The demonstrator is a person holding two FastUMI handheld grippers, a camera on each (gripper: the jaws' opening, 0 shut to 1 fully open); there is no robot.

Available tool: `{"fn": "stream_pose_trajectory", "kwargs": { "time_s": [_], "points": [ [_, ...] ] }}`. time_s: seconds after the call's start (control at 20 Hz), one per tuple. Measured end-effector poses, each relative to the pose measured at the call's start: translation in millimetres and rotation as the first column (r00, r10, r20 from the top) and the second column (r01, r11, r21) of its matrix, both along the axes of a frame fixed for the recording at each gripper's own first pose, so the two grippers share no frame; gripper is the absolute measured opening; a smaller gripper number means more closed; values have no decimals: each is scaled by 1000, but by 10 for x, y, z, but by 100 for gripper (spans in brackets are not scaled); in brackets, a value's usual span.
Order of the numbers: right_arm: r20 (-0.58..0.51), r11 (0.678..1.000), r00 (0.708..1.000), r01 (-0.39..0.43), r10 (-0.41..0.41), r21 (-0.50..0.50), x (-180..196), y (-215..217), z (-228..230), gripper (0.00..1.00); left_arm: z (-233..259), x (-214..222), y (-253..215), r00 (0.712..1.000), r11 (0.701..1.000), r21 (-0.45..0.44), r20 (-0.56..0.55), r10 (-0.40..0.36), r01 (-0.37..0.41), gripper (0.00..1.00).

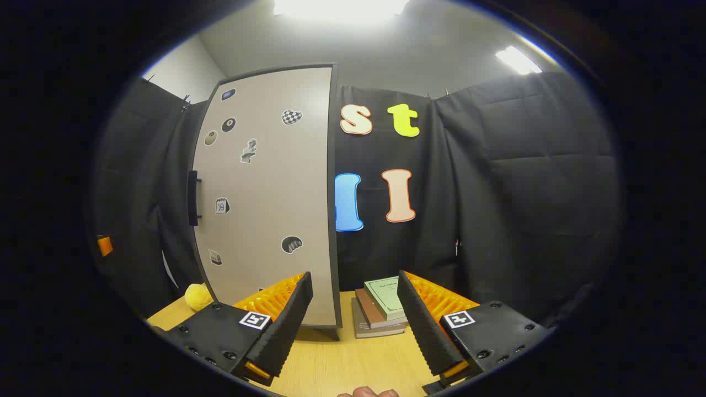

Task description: Open the cabinet door with the right hand, grasp the bottle in the cabinet with the left hand and place it on the coaster, then close the cabinet door with the right hand.

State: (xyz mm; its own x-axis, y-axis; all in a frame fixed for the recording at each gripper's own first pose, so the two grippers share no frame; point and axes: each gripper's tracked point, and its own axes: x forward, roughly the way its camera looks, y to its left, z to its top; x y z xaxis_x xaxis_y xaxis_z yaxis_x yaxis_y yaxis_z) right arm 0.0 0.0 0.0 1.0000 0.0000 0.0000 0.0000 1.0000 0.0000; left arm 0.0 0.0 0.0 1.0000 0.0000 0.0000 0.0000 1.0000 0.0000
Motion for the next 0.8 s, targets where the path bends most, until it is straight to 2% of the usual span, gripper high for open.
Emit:
{"fn": "stream_pose_trajectory", "kwargs": {
  "time_s": [0.05, 0.1, 0.2, 0.35, 0.5, 0.55, 0.75, 0.8],
  "points": [
    [-35, 999, 999, 11, -10, 33, -5, 1, -121, 98, -4, -23, 17, 1000, 1000, 2, 6, 13, -13, 89],
    [-73, 998, 997, 22, -18, 61, -20, 4, -235, 98, -15, -58, 23, 1000, 1000, -3, 8, 27, -27, 91],
    [-114, 996, 993, 34, -24, 87, -73, 10, -374, 98, -77, -137, -5, 999, 999, -30, -6, 34, -34, 89],
    [-150, 997, 988, 40, -30, 67, -159, -29, -502, 98, -156, -214, -31, 1000, 999, -43, -22, 21, -22, 92],
    [-152, 996, 988, 50, -39, 71, -171, -29, -504, 98, -201, -248, -31, 999, 998, -66, -48, 16, -19, 89],
    [-153, 996, 987, 55, -45, 64, -155, -25, -515, 98, -181, -263, -12, 999, 998, -66, -44, 22, -25, 91],
    [-182, 998, 983, 27, -16, 54, -24, 120, -515, 98, -111, -404, 92, 998, 998, -12, -21, 57, -57, 89],
    [-179, 999, 984, 14, -5, 49, 12, 171, -487, 98, -130, -438, 106, 998, 998, -6, -27, 60, -60, 91]
  ]
}}
